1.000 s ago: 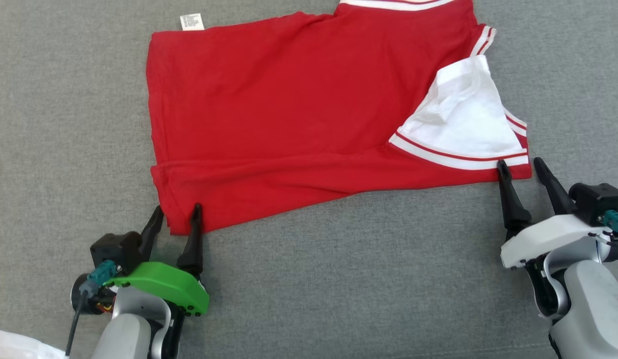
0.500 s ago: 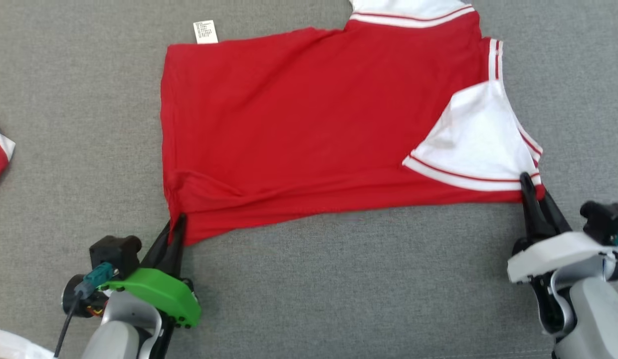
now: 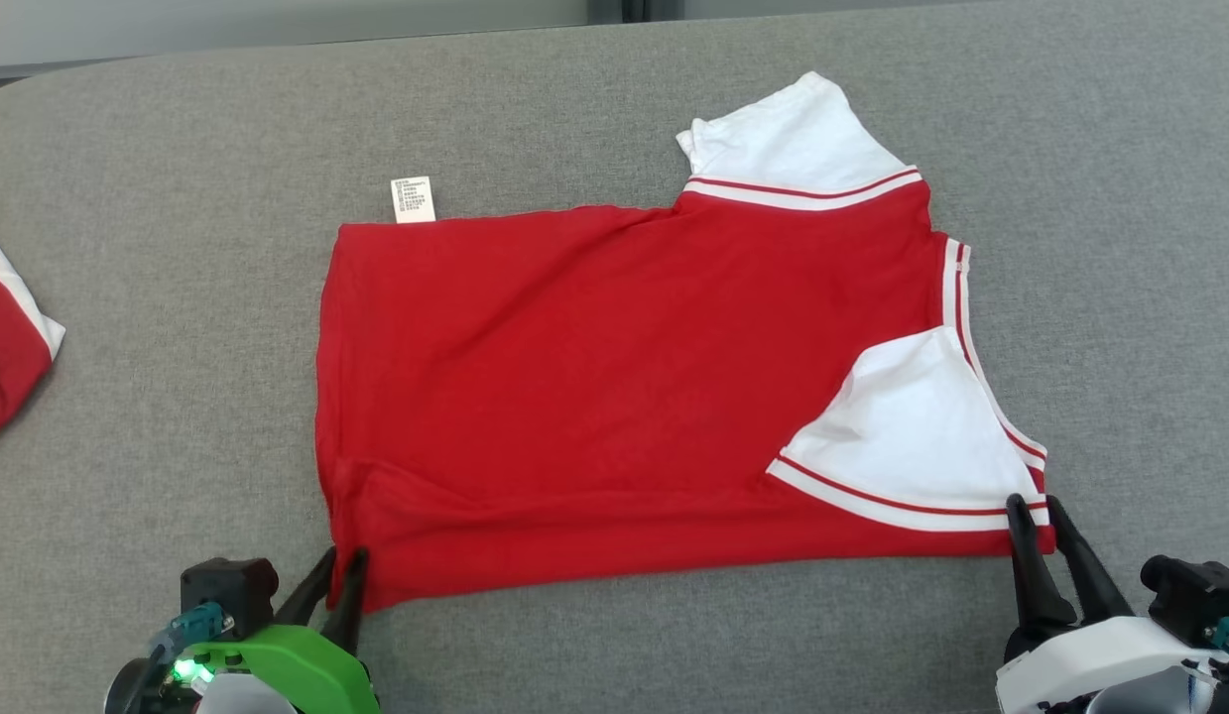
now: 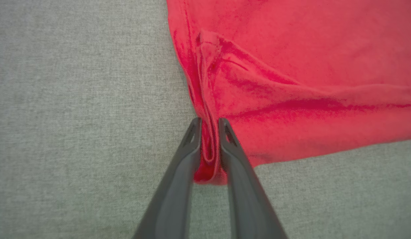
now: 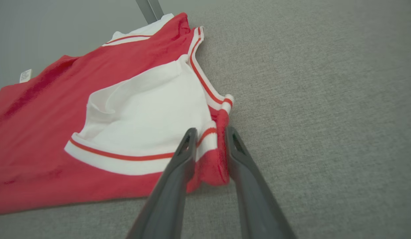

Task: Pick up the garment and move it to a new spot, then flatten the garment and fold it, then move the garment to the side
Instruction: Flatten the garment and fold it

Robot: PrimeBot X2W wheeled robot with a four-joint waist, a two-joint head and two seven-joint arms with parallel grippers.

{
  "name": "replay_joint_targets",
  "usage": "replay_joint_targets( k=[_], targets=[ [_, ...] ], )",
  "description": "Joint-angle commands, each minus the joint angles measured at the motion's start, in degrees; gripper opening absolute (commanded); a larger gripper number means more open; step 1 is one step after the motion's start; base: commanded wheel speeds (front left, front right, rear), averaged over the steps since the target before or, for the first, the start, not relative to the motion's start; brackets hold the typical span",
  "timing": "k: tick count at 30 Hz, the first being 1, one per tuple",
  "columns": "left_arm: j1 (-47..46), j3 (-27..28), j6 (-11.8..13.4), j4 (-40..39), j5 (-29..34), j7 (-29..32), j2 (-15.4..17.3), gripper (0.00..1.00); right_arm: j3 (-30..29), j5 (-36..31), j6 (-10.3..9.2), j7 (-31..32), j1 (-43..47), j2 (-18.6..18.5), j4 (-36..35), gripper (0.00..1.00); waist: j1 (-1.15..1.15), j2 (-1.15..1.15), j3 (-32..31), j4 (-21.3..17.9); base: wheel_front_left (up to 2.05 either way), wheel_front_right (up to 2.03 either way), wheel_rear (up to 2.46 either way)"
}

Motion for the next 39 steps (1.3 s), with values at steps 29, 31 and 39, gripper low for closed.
replay_joint_targets(
  k=[29, 31, 39],
  targets=[
    [-5.5, 0.9, 8.4, -3.9, 9.6, -22.3, -4.1, 1.0, -0.3, -7.2, -0.06, 6.1, -3.6, -0.2, -18.8, 1.0, 0.0, 0.0, -4.2, 0.5, 0.0, 0.0, 0.0],
    [-7.9, 0.6, 7.2, -4.1, 9.1, -20.8, -3.4, 1.0, -0.4, -7.0, -0.06, 6.2, -4.2, -0.1, -19.1, 1.0, 0.0, 0.0, -3.0, 0.6, 0.0, 0.0, 0.0],
    [-25.3, -2.1, -0.2, 4.0, 5.2, -11.8, -3.0, 1.0, -1.6, -7.4, -0.06, 6.4, -6.1, 0.0, -20.5, 1.0, 0.0, 0.0, 2.4, 1.7, 0.0, 0.0, 0.0]
  ],
)
